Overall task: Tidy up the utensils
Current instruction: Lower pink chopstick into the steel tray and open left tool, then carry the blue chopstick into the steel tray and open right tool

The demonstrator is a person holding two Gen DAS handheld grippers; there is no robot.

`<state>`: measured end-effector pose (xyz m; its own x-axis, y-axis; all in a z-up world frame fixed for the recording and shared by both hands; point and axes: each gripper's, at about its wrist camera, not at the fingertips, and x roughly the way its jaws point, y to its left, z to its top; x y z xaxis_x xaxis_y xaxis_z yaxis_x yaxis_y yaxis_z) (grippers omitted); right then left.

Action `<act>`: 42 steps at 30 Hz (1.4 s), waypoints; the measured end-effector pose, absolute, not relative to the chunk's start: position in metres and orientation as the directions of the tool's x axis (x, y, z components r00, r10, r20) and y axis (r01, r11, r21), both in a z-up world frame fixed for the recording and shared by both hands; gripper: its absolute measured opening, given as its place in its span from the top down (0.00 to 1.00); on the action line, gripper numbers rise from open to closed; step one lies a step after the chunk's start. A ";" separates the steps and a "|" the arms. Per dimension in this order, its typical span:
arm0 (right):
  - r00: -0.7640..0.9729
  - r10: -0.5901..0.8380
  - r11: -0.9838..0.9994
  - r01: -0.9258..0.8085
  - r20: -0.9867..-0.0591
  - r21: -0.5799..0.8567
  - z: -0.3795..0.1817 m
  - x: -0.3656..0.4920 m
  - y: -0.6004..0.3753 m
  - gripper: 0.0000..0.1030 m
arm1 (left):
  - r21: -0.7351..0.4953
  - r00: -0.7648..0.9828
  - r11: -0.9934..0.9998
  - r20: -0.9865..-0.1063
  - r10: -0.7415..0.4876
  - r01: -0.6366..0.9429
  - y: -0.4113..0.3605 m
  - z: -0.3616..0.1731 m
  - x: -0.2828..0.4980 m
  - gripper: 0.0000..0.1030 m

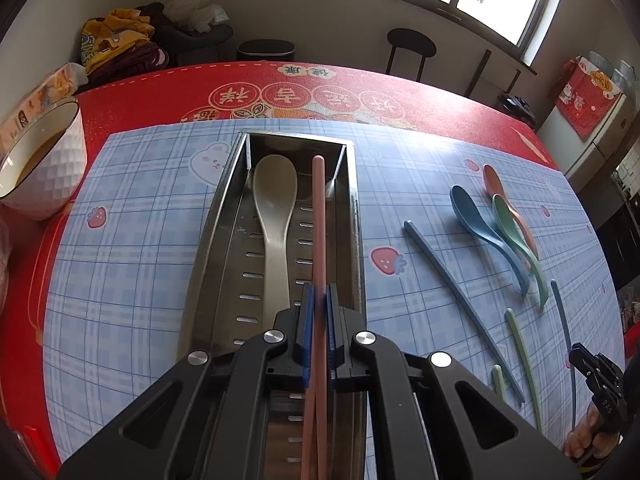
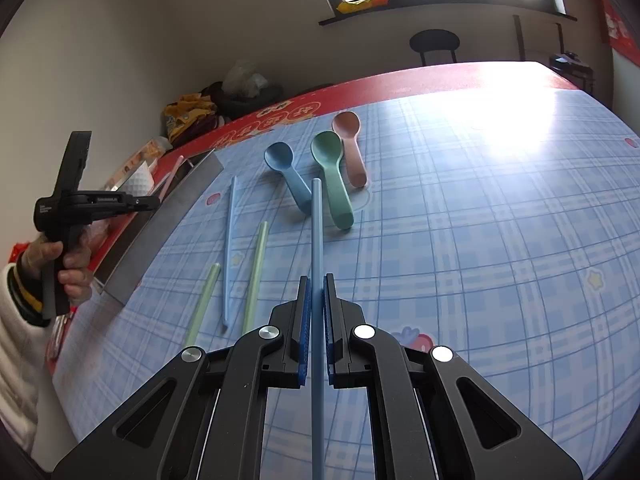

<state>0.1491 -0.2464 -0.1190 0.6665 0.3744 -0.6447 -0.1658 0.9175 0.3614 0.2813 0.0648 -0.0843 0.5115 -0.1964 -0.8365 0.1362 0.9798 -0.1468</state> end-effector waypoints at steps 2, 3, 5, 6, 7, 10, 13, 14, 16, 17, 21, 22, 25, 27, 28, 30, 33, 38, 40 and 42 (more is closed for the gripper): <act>0.667 0.376 0.916 -0.166 -0.643 0.364 -0.119 0.149 -0.246 0.94 | -0.139 0.499 0.981 -0.846 -0.190 0.138 0.064 -0.088 0.284 0.94; 0.666 0.375 0.917 -0.165 -0.644 0.364 -0.119 0.149 -0.246 0.94 | -0.134 0.494 0.981 -0.849 -0.187 0.141 0.063 -0.089 0.285 0.94; 0.667 0.376 0.917 -0.164 -0.644 0.364 -0.119 0.149 -0.246 0.94 | -0.119 0.487 0.982 -0.856 -0.176 0.146 0.062 -0.092 0.286 0.94; 0.667 0.376 0.917 -0.164 -0.643 0.365 -0.120 0.150 -0.246 0.94 | -0.116 0.483 0.982 -0.858 -0.174 0.148 0.061 -0.094 0.287 0.94; 0.667 0.376 0.916 -0.164 -0.644 0.365 -0.120 0.150 -0.246 0.94 | -0.120 0.480 0.981 -0.859 -0.178 0.151 0.061 -0.094 0.287 0.94; 0.667 0.376 0.916 -0.165 -0.643 0.365 -0.120 0.150 -0.246 0.94 | -0.130 0.490 0.977 -0.849 -0.197 0.168 0.062 -0.090 0.283 0.93; 0.667 0.377 0.916 -0.165 -0.643 0.366 -0.120 0.150 -0.246 0.94 | -0.118 0.522 0.977 -0.830 -0.196 0.180 0.063 -0.082 0.275 0.84; 0.668 0.378 0.915 -0.165 -0.642 0.367 -0.120 0.150 -0.246 0.94 | -0.108 0.540 0.977 -0.820 -0.191 0.182 0.064 -0.078 0.270 0.81; 0.669 0.378 0.915 -0.164 -0.640 0.368 -0.120 0.149 -0.247 0.94 | -0.080 0.584 0.978 -0.791 -0.180 0.193 0.064 -0.069 0.256 0.65; 0.669 0.378 0.915 -0.163 -0.640 0.369 -0.120 0.150 -0.247 0.94 | -0.055 0.611 0.979 -0.774 -0.167 0.198 0.063 -0.065 0.247 0.61; 0.671 0.375 0.916 -0.162 -0.640 0.367 -0.120 0.149 -0.247 0.94 | 0.018 0.715 0.976 -0.684 -0.146 0.216 0.060 -0.054 0.205 0.26; 0.671 0.373 0.917 -0.162 -0.641 0.365 -0.120 0.149 -0.247 0.94 | 0.025 0.734 0.976 -0.663 -0.146 0.216 0.060 -0.054 0.195 0.17; 0.668 0.365 0.921 -0.156 -0.648 0.358 -0.120 0.149 -0.246 0.94 | 0.016 0.765 0.976 -0.624 -0.159 0.215 0.067 -0.058 0.171 0.10; 0.668 0.362 0.923 -0.158 -0.650 0.351 -0.120 0.150 -0.244 0.94 | 0.000 0.776 0.979 -0.610 -0.161 0.203 0.074 -0.062 0.161 0.08; 0.669 0.358 0.925 -0.157 -0.651 0.347 -0.119 0.149 -0.244 0.94 | -0.004 0.783 0.981 -0.602 -0.156 0.192 0.078 -0.063 0.157 0.07; 0.670 0.347 0.929 -0.149 -0.656 0.339 -0.119 0.150 -0.243 0.94 | -0.011 0.798 0.985 -0.584 -0.147 0.174 0.087 -0.067 0.149 0.06; 0.674 0.324 0.937 -0.130 -0.664 0.325 -0.120 0.150 -0.242 0.94 | -0.002 0.818 0.991 -0.563 -0.114 0.137 0.101 -0.070 0.140 0.06; 0.666 0.267 0.955 -0.088 -0.696 0.282 -0.119 0.154 -0.239 0.94 | 0.032 0.842 0.993 -0.534 -0.077 0.111 0.117 -0.072 0.131 0.06; 0.663 0.247 0.961 -0.072 -0.707 0.267 -0.117 0.156 -0.236 0.94 | 0.051 0.856 0.994 -0.514 -0.058 0.097 0.122 -0.074 0.127 0.06; 0.667 0.237 0.963 -0.067 -0.707 0.260 -0.112 0.157 -0.233 0.94 | 0.053 0.866 0.994 -0.498 -0.053 0.092 0.125 -0.075 0.125 0.06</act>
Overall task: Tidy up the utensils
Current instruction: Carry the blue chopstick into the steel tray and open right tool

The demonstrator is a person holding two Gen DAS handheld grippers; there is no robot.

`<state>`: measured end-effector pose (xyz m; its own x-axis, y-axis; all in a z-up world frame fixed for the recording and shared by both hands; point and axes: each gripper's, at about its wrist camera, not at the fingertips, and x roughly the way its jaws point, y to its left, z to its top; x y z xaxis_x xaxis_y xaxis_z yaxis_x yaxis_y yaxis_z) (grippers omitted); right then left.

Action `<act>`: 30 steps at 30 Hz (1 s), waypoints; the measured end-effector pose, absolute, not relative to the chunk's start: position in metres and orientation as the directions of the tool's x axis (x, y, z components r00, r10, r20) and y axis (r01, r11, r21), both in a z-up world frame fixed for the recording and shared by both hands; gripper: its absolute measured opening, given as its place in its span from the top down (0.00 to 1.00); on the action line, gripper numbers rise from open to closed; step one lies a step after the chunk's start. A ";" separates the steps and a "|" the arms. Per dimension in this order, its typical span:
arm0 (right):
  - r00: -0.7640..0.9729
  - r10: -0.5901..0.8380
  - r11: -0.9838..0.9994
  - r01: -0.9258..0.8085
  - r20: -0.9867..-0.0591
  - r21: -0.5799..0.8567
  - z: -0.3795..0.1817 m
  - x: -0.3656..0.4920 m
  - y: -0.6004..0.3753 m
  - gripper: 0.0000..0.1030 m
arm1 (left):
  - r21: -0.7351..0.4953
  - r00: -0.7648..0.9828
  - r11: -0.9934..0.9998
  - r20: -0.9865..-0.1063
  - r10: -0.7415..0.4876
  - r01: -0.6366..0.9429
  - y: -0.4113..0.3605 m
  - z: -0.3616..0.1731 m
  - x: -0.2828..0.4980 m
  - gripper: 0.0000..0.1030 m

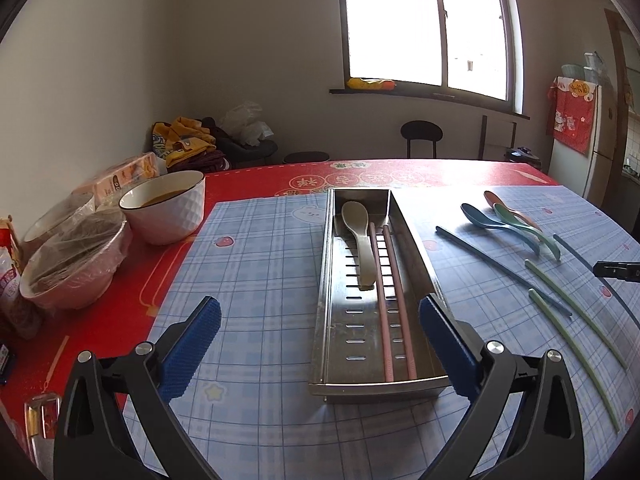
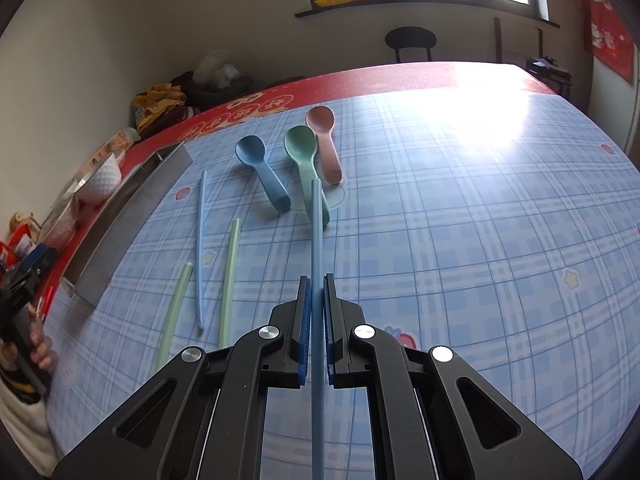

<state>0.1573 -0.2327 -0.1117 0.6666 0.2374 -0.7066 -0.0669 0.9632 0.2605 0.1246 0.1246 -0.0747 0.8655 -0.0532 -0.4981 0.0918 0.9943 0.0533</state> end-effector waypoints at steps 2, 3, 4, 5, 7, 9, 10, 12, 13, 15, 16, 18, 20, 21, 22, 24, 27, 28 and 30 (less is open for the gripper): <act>0.670 0.234 0.964 -0.064 -0.705 0.259 -0.105 0.159 -0.228 0.94 | 0.038 0.863 0.994 -0.501 -0.068 0.100 0.127 -0.076 0.125 0.06; 0.669 0.247 0.959 -0.066 -0.701 0.275 -0.103 0.160 -0.226 0.94 | 0.032 0.861 0.994 -0.504 -0.071 0.101 0.128 -0.076 0.126 0.06; 0.668 0.258 0.955 -0.068 -0.698 0.288 -0.100 0.161 -0.223 0.94 | 0.024 0.860 0.995 -0.505 -0.073 0.099 0.129 -0.076 0.126 0.06; 0.666 0.266 0.953 -0.071 -0.697 0.295 -0.098 0.164 -0.218 0.94 | 0.014 0.859 0.995 -0.506 -0.077 0.098 0.131 -0.076 0.127 0.06; 0.657 0.288 0.945 -0.080 -0.696 0.316 -0.094 0.169 -0.207 0.94 | -0.010 0.856 0.996 -0.510 -0.079 0.086 0.136 -0.077 0.128 0.06; 0.643 0.319 0.934 -0.088 -0.696 0.346 -0.092 0.178 -0.192 0.94 | -0.040 0.849 0.996 -0.521 -0.086 0.077 0.141 -0.078 0.130 0.06; 0.634 0.336 0.927 -0.094 -0.696 0.362 -0.091 0.184 -0.183 0.94 | -0.049 0.847 0.996 -0.524 -0.087 0.072 0.142 -0.078 0.131 0.06; 0.616 0.364 0.919 -0.113 -0.699 0.379 -0.086 0.195 -0.163 0.94 | -0.059 0.847 0.996 -0.524 -0.086 0.064 0.144 -0.078 0.131 0.06; 0.611 0.368 0.920 -0.128 -0.700 0.372 -0.083 0.201 -0.151 0.94 | -0.064 0.848 0.996 -0.523 -0.086 0.062 0.145 -0.078 0.131 0.06; 0.606 0.378 0.921 -0.167 -0.700 0.352 -0.074 0.213 -0.127 0.94 | -0.068 0.851 0.996 -0.518 -0.086 0.059 0.146 -0.078 0.129 0.06; 0.599 0.386 0.919 -0.184 -0.702 0.349 -0.071 0.220 -0.115 0.94 | -0.070 0.852 0.996 -0.517 -0.086 0.058 0.147 -0.078 0.129 0.06; 0.575 0.401 0.914 -0.204 -0.713 0.350 -0.067 0.234 -0.091 0.94 | -0.076 0.850 0.995 -0.519 -0.088 0.057 0.148 -0.078 0.129 0.06; 0.547 0.415 0.909 -0.215 -0.727 0.357 -0.066 0.247 -0.070 0.94 | -0.087 0.849 0.995 -0.521 -0.091 0.053 0.150 -0.078 0.130 0.06; 0.531 0.424 0.905 -0.215 -0.734 0.367 -0.066 0.254 -0.061 0.94 | -0.093 0.848 0.994 -0.523 -0.092 0.051 0.151 -0.078 0.131 0.06; 0.516 0.433 0.901 -0.210 -0.739 0.381 -0.068 0.261 -0.054 0.94 | -0.100 0.846 0.994 -0.524 -0.094 0.048 0.153 -0.079 0.131 0.06; 0.498 0.442 0.895 -0.186 -0.746 0.406 -0.070 0.272 -0.041 0.94 | -0.116 0.844 0.992 -0.527 -0.096 0.041 0.156 -0.079 0.132 0.06; 0.484 0.441 0.892 -0.148 -0.755 0.427 -0.075 0.285 -0.027 0.94 | -0.139 0.840 0.990 -0.532 -0.103 0.033 0.160 -0.080 0.133 0.06; 0.480 0.444 0.889 -0.129 -0.756 0.440 -0.077 0.289 -0.025 0.94 | -0.144 0.839 0.989 -0.534 -0.104 0.031 0.161 -0.080 0.133 0.06; 0.477 0.448 0.880 -0.085 -0.756 0.468 -0.082 0.295 -0.023 0.94 | -0.151 0.837 0.988 -0.537 -0.106 0.028 0.162 -0.080 0.134 0.06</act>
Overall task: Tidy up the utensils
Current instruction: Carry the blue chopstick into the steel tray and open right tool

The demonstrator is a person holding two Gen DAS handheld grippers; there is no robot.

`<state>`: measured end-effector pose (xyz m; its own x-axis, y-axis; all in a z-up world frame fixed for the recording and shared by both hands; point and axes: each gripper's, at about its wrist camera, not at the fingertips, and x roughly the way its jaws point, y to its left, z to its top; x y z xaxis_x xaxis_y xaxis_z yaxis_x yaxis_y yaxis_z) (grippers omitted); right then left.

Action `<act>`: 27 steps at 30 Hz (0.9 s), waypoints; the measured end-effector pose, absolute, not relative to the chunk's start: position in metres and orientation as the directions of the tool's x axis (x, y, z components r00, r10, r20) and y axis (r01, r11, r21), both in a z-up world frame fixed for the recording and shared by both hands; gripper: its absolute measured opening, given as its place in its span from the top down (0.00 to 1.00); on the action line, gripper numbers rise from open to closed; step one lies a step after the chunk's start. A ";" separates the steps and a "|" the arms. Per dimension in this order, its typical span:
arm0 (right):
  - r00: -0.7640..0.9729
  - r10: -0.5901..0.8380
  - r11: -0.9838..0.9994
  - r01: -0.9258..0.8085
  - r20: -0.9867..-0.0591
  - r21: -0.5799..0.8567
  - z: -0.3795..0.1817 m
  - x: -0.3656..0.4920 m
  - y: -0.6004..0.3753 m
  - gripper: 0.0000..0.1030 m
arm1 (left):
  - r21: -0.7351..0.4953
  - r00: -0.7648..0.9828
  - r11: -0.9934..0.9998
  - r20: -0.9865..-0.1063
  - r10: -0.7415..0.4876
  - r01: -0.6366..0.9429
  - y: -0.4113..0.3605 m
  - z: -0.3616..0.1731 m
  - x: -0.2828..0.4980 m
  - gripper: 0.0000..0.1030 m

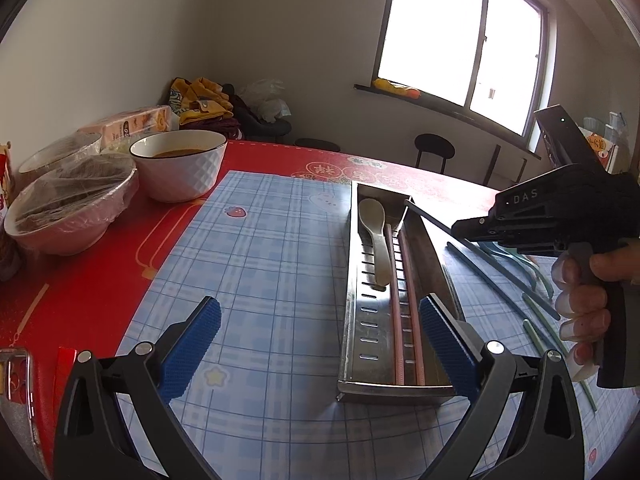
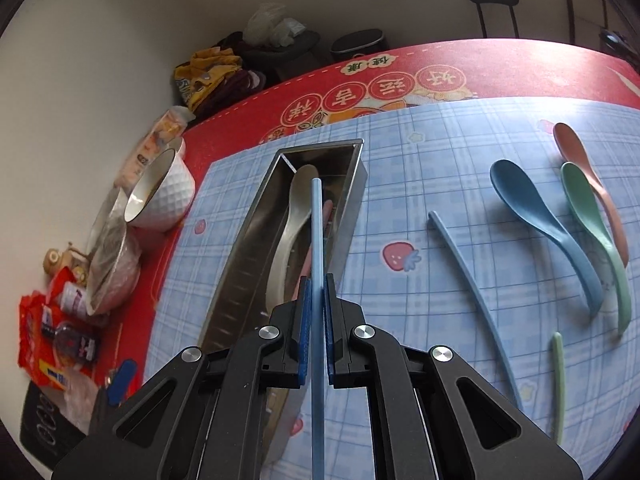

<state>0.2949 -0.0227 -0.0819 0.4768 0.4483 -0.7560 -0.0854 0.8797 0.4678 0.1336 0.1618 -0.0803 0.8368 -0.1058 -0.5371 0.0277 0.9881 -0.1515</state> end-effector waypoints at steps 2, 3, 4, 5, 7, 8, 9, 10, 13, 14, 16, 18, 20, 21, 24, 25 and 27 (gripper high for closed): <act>0.483 0.447 0.869 -0.035 -0.753 0.493 -0.086 0.300 -0.022 0.94 | -0.155 0.836 0.988 -0.538 -0.107 0.027 0.162 -0.080 0.134 0.06; 0.484 0.449 0.862 -0.011 -0.751 0.507 -0.088 0.302 -0.022 0.94 | -0.155 0.836 0.988 -0.538 -0.107 0.027 0.162 -0.080 0.134 0.06; 0.484 0.451 0.854 0.009 -0.750 0.520 -0.090 0.305 -0.021 0.94 | -0.154 0.836 0.988 -0.538 -0.108 0.028 0.162 -0.080 0.133 0.06; 0.485 0.450 0.850 0.027 -0.750 0.527 -0.092 0.307 -0.021 0.94 | -0.153 0.836 0.988 -0.538 -0.108 0.029 0.162 -0.080 0.133 0.06; 0.484 0.447 0.843 0.054 -0.753 0.535 -0.094 0.310 -0.019 0.94 | -0.154 0.836 0.988 -0.538 -0.109 0.029 0.162 -0.081 0.133 0.06; 0.483 0.448 0.838 0.065 -0.752 0.541 -0.095 0.310 -0.018 0.94 | -0.155 0.836 0.987 -0.538 -0.109 0.028 0.162 -0.081 0.133 0.06; 0.482 0.448 0.835 0.076 -0.753 0.546 -0.096 0.311 -0.018 0.94 | -0.157 0.835 0.987 -0.539 -0.109 0.027 0.162 -0.081 0.133 0.06; 0.481 0.448 0.832 0.084 -0.754 0.548 -0.097 0.312 -0.018 0.94 | -0.159 0.835 0.987 -0.539 -0.109 0.026 0.162 -0.081 0.133 0.06; 0.481 0.443 0.830 0.099 -0.756 0.549 -0.100 0.313 -0.015 0.94 | -0.163 0.834 0.986 -0.541 -0.110 0.024 0.163 -0.081 0.134 0.06; 0.483 0.446 0.826 0.101 -0.754 0.554 -0.100 0.313 -0.015 0.94 | -0.163 0.834 0.986 -0.541 -0.110 0.025 0.163 -0.081 0.134 0.06; 0.483 0.449 0.822 0.107 -0.752 0.559 -0.101 0.313 -0.014 0.94 | -0.162 0.834 0.986 -0.541 -0.110 0.025 0.163 -0.081 0.134 0.06; 0.475 0.451 0.821 0.111 -0.756 0.560 -0.103 0.314 -0.011 0.94 | -0.163 0.833 0.986 -0.542 -0.111 0.025 0.163 -0.081 0.134 0.06; 0.466 0.456 0.819 0.114 -0.758 0.563 -0.105 0.315 -0.009 0.94 | -0.165 0.833 0.986 -0.543 -0.111 0.024 0.163 -0.081 0.134 0.06; 0.464 0.455 0.820 0.116 -0.760 0.561 -0.106 0.315 -0.008 0.94 | -0.167 0.832 0.986 -0.543 -0.112 0.024 0.164 -0.082 0.135 0.06; 0.460 0.456 0.819 0.117 -0.762 0.561 -0.107 0.315 -0.007 0.94 | -0.170 0.830 0.985 -0.547 -0.112 0.020 0.164 -0.082 0.135 0.06; 0.458 0.457 0.818 0.120 -0.763 0.562 -0.108 0.315 -0.007 0.94 | -0.171 0.829 0.985 -0.547 -0.112 0.020 0.164 -0.082 0.136 0.06; 0.455 0.462 0.815 0.121 -0.761 0.567 -0.108 0.316 -0.007 0.94 | -0.171 0.829 0.985 -0.548 -0.112 0.021 0.164 -0.082 0.135 0.06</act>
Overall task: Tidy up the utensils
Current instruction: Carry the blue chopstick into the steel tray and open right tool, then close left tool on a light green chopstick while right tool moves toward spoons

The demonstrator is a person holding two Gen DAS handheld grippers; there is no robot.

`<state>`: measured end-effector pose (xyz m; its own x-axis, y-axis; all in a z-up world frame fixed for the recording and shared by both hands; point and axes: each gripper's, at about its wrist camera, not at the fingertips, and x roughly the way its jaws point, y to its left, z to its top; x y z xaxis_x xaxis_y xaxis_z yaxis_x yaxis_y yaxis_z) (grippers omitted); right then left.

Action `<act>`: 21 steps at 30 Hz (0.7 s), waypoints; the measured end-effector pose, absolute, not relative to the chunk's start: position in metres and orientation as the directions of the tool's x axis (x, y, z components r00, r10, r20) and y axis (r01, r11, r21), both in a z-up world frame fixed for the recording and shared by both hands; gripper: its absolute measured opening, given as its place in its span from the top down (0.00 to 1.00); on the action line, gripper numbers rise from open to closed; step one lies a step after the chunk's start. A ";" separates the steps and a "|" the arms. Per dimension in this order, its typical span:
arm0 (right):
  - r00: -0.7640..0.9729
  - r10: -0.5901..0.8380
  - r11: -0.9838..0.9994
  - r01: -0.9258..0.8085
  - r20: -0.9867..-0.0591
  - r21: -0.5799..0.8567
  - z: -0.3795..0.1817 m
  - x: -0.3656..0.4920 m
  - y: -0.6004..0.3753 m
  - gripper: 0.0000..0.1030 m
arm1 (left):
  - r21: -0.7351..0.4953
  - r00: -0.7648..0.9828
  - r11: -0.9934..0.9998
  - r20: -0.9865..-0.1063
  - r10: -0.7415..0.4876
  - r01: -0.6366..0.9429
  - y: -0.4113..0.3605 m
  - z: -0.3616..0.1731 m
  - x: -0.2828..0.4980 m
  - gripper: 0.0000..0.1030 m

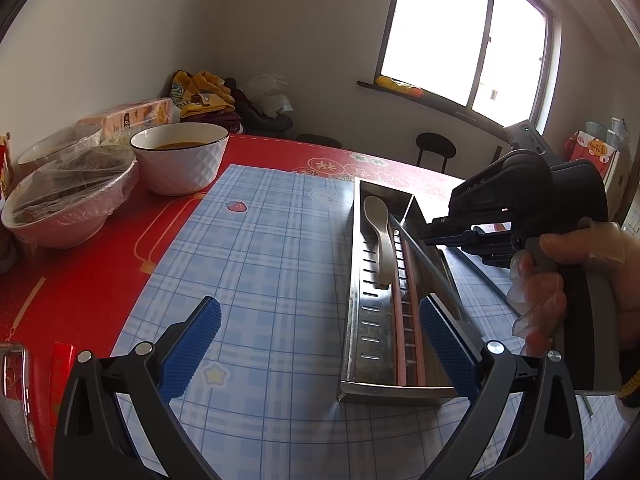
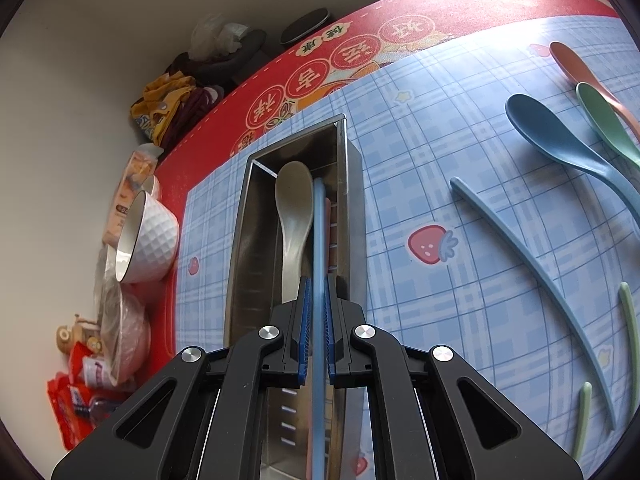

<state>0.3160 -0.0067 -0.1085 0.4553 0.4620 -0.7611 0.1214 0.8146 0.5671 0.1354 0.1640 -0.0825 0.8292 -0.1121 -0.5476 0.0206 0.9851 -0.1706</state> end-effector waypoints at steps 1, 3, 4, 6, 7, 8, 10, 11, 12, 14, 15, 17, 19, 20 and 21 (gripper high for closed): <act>0.453 0.468 0.811 0.121 -0.759 0.572 -0.109 0.316 -0.007 0.94 | -0.171 0.829 0.985 -0.548 -0.113 0.021 0.164 -0.083 0.135 0.06; 0.450 0.479 0.806 0.114 -0.754 0.580 -0.109 0.316 -0.006 0.92 | -0.178 0.829 0.984 -0.547 -0.115 0.019 0.165 -0.083 0.135 0.06; 0.451 0.482 0.806 0.107 -0.751 0.582 -0.108 0.315 -0.006 0.92 | -0.185 0.829 0.983 -0.546 -0.117 0.017 0.167 -0.083 0.135 0.06; 0.462 0.482 0.817 0.071 -0.745 0.572 -0.102 0.312 -0.006 0.92 | -0.197 0.827 0.980 -0.550 -0.120 0.011 0.169 -0.084 0.136 0.06; 0.477 0.473 0.829 0.046 -0.741 0.558 -0.098 0.309 -0.006 0.92 | -0.200 0.826 0.980 -0.551 -0.120 0.009 0.170 -0.084 0.137 0.06; 0.493 0.464 0.840 0.018 -0.736 0.542 -0.093 0.306 -0.007 0.92 | -0.201 0.827 0.980 -0.549 -0.120 0.009 0.170 -0.084 0.137 0.06; 0.524 0.452 0.859 -0.039 -0.722 0.510 -0.084 0.301 -0.010 0.92 | -0.197 0.828 0.980 -0.547 -0.118 0.009 0.169 -0.084 0.136 0.06; 0.540 0.444 0.869 -0.066 -0.715 0.490 -0.079 0.297 -0.013 0.92 | -0.195 0.829 0.981 -0.547 -0.117 0.010 0.169 -0.084 0.136 0.06; 0.555 0.438 0.878 -0.093 -0.707 0.470 -0.075 0.293 -0.016 0.92 | -0.194 0.830 0.981 -0.545 -0.117 0.011 0.168 -0.083 0.136 0.06; 0.581 0.427 0.892 -0.146 -0.692 0.428 -0.069 0.285 -0.024 0.92 | -0.192 0.832 0.981 -0.543 -0.114 0.009 0.168 -0.083 0.136 0.06; 0.593 0.421 0.899 -0.170 -0.686 0.404 -0.066 0.280 -0.029 0.92 | -0.192 0.832 0.981 -0.542 -0.114 0.009 0.168 -0.083 0.136 0.06; 0.615 0.414 0.907 -0.214 -0.671 0.364 -0.064 0.270 -0.041 0.90 | -0.191 0.834 0.982 -0.540 -0.110 0.006 0.168 -0.083 0.136 0.06; 0.636 0.410 0.911 -0.244 -0.654 0.333 -0.064 0.257 -0.058 0.77 | -0.190 0.836 0.982 -0.539 -0.107 0.003 0.168 -0.083 0.136 0.06; 0.645 0.411 0.911 -0.257 -0.644 0.323 -0.065 0.251 -0.066 0.70 | -0.189 0.836 0.982 -0.539 -0.105 0.002 0.168 -0.083 0.135 0.06; 0.655 0.409 0.912 -0.268 -0.635 0.311 -0.065 0.245 -0.076 0.64 | -0.188 0.836 0.982 -0.539 -0.103 0.000 0.168 -0.083 0.136 0.06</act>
<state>0.2446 -0.0758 -0.0651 0.6550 0.4093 -0.6352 -0.2683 0.9118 0.3109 0.1355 0.1684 -0.0826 0.8359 -0.1034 -0.5390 0.0003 0.9822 -0.1880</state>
